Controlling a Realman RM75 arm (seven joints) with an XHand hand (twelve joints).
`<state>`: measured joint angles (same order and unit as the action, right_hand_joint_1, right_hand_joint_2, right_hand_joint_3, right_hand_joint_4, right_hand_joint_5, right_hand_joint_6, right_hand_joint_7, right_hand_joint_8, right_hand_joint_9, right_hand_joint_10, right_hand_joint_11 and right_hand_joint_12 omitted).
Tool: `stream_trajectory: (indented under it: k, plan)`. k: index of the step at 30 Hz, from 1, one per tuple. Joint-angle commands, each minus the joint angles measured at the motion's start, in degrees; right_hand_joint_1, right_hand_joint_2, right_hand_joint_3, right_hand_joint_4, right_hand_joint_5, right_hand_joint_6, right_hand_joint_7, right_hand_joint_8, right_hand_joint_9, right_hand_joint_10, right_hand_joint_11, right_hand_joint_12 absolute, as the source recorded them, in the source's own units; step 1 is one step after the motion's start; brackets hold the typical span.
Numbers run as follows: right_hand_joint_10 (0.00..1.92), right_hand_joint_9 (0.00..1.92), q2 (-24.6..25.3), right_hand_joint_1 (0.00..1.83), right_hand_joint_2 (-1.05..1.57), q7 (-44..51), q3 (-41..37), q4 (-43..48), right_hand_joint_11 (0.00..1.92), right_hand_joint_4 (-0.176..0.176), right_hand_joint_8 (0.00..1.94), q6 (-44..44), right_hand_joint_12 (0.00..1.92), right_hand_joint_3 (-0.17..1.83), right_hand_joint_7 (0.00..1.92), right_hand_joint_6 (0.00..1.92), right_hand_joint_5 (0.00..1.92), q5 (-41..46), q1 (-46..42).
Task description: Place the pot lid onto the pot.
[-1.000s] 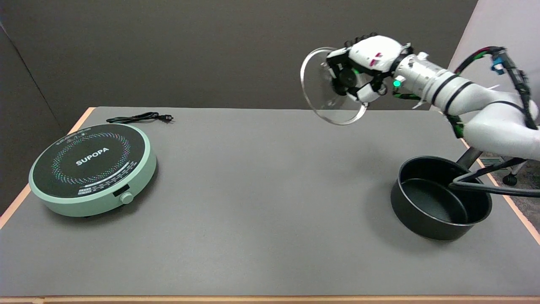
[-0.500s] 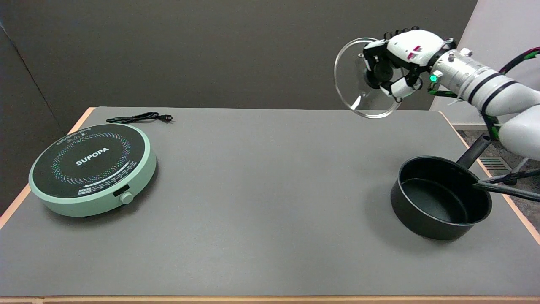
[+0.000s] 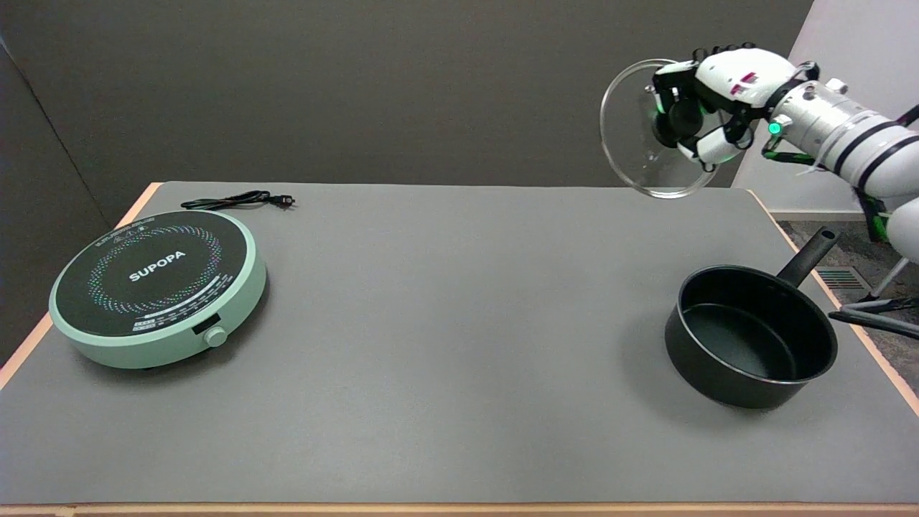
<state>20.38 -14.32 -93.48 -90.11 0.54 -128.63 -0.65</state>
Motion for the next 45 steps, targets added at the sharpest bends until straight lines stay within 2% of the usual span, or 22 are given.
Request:
stream_trajectory:
  k: [1, 10, 18, 25, 33, 40, 45]
  plan:
    - [1.92, 0.81, 2.8, 1.37, 0.71, -0.2, -30.3, -1.6, 0.63, 0.176, 1.55, -2.9, 1.59, 1.00, 0.88, 1.75, 0.48, 4.8, -27.3]
    - [1.92, 0.81, 9.7, 1.37, 0.70, -0.2, -48.7, -6.3, 0.63, 0.176, 1.55, -4.5, 1.58, 1.02, 0.89, 1.76, 0.50, 7.0, -45.4]
    - [1.92, 0.82, 15.5, 1.37, 0.69, -0.2, -56.9, -10.9, 0.64, 0.176, 1.55, -4.4, 1.58, 1.03, 0.89, 1.76, 0.51, 7.0, -53.3]
    - [1.92, 0.82, 16.7, 1.37, 0.69, -0.3, -57.3, -14.4, 0.65, 0.176, 1.54, -4.8, 1.56, 1.03, 0.90, 1.76, 0.51, 8.4, -54.8]
    - [1.92, 0.83, 15.8, 1.37, 0.69, 0.3, -57.3, -16.3, 0.65, 0.176, 1.54, -10.4, 1.56, 1.03, 0.90, 1.75, 0.52, 22.1, -55.0]
    - [1.92, 0.83, 16.7, 1.37, 0.69, 1.0, -57.3, -16.8, 0.66, 0.176, 1.54, -15.3, 1.56, 1.03, 0.90, 1.74, 0.52, 28.6, -55.4]
    - [1.92, 0.83, 18.0, 1.37, 0.69, 5.4, -57.5, -16.9, 0.65, 0.176, 1.54, -19.9, 1.57, 1.03, 0.90, 1.73, 0.52, 34.4, -56.8]
